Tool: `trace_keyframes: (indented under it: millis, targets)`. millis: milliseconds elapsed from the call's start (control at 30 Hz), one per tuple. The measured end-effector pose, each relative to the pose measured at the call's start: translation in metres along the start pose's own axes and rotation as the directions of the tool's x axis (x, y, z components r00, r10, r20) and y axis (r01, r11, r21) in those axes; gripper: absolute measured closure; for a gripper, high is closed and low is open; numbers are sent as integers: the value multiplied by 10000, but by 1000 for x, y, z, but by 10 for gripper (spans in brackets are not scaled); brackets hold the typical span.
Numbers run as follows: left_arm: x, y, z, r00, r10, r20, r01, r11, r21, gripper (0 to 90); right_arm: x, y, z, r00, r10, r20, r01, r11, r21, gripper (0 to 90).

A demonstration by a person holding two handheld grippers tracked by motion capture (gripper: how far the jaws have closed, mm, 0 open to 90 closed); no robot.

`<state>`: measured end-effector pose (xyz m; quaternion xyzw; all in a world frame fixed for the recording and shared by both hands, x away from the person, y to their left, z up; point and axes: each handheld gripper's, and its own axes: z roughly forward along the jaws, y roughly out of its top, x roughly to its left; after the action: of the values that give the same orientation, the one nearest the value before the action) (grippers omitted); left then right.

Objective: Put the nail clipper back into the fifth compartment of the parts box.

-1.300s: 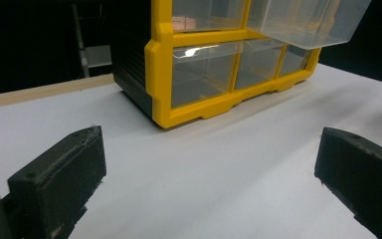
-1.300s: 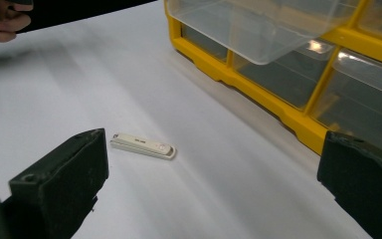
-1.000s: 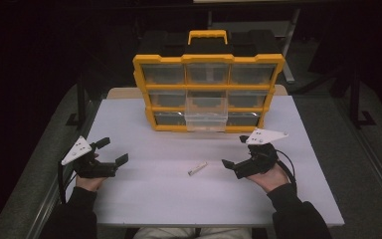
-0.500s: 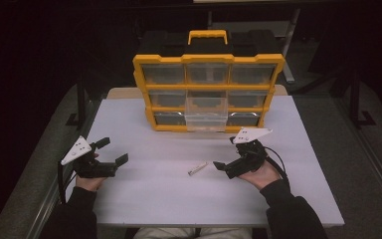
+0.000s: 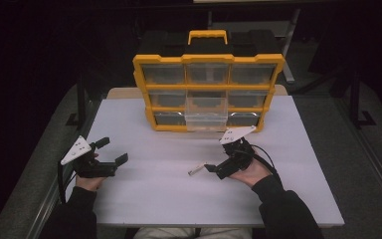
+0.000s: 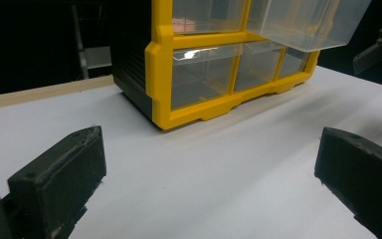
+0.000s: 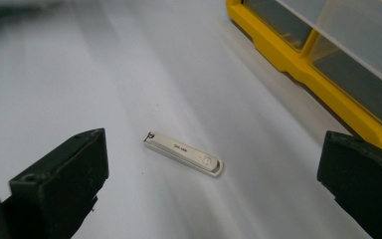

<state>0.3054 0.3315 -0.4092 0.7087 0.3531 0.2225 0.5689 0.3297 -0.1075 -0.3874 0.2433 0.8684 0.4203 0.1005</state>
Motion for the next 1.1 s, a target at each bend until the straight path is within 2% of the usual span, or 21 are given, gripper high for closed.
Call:
trace_keyframes:
  millis: [567, 867, 1000, 1100]
  targets:
    - [0, 0, 0, 10000, -23, 82, 24, 10000, -34, 0, 6, 16, 28, 9948, -740, -696, 786, 9947, 664, 0]
    - [1, 0, -1, 9999, -26, 124, 27, 10000, -70, 0, 10, 23, 46, 9881, -1135, -1035, 1251, 9857, 1132, 0]
    - [1, 0, -1, 9999, -17, 120, 18, 10000, -68, 0, 11, 24, 53, 9820, -1375, -1294, 1540, 9799, 1272, 13]
    - [1, 0, -1, 9999, -12, 116, 13, 10000, -71, 0, 12, 25, 58, 9801, -1374, -1435, 1574, 9778, 1385, 18]
